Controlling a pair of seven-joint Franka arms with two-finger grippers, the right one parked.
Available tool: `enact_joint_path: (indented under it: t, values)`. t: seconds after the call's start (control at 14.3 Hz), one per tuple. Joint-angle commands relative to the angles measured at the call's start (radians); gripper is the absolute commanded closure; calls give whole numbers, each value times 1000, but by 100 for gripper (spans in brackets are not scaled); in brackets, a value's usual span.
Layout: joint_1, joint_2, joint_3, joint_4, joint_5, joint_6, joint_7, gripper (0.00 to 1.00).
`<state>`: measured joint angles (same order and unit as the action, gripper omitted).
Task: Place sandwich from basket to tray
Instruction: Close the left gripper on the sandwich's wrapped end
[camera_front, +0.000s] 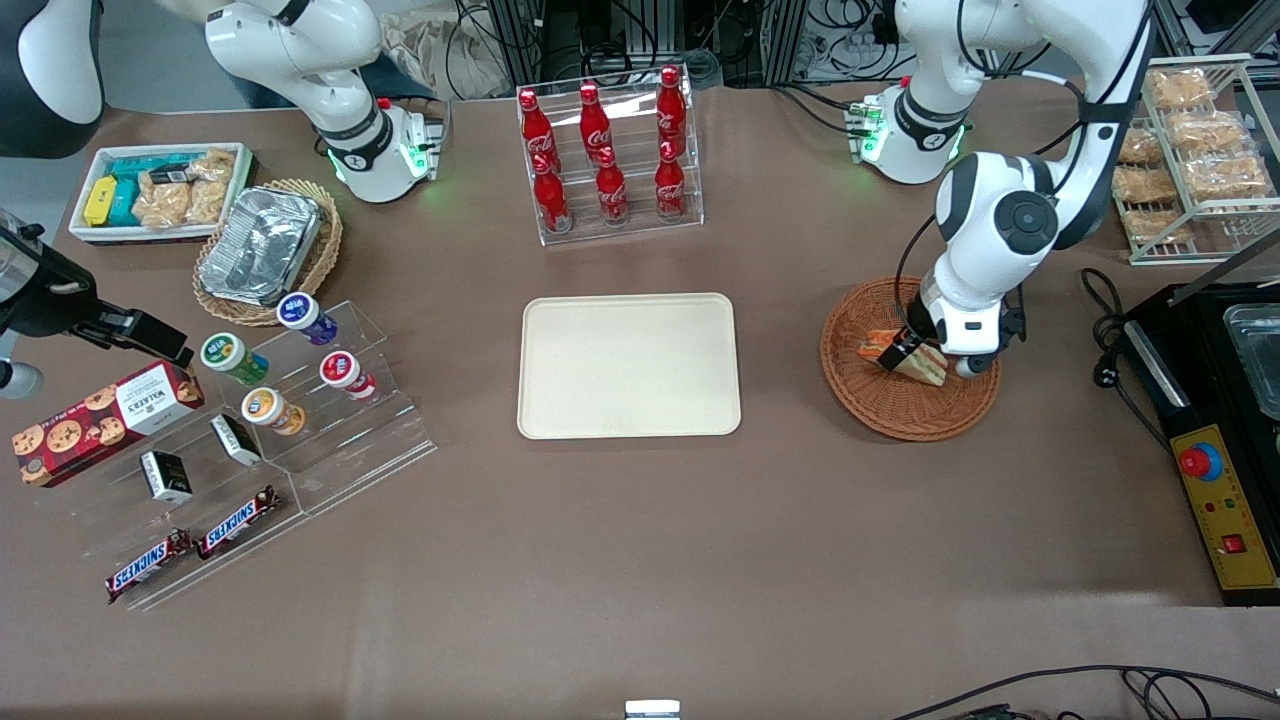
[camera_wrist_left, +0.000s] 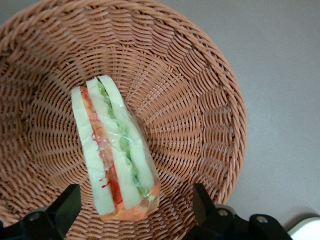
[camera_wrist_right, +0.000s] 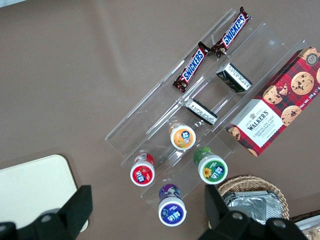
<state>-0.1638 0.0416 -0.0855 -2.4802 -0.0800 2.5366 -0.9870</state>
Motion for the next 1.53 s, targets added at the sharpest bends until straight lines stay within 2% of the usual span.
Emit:
enact_joint_path:
  t: [0.0,0.14,0.35,0.49,0.63,0.84,0.91,1.05,1.26,1.47]
  values:
    - [-6,15,6,-5,37,25,-47,1]
    - [-6,23,7,-2,45,25,-71,3]
    - [-6,32,7,1,75,36,-106,21]
    - [-6,46,7,6,127,54,-180,35]
    - [-3,44,9,7,184,54,-232,54]
    - [1,26,9,29,189,44,-243,71]
    - [4,3,7,29,189,36,-243,84]
    - [7,-29,9,70,189,-40,-231,85]
    - [7,-28,7,249,190,-301,-202,92]
    - [13,-34,7,410,163,-503,-49,92]
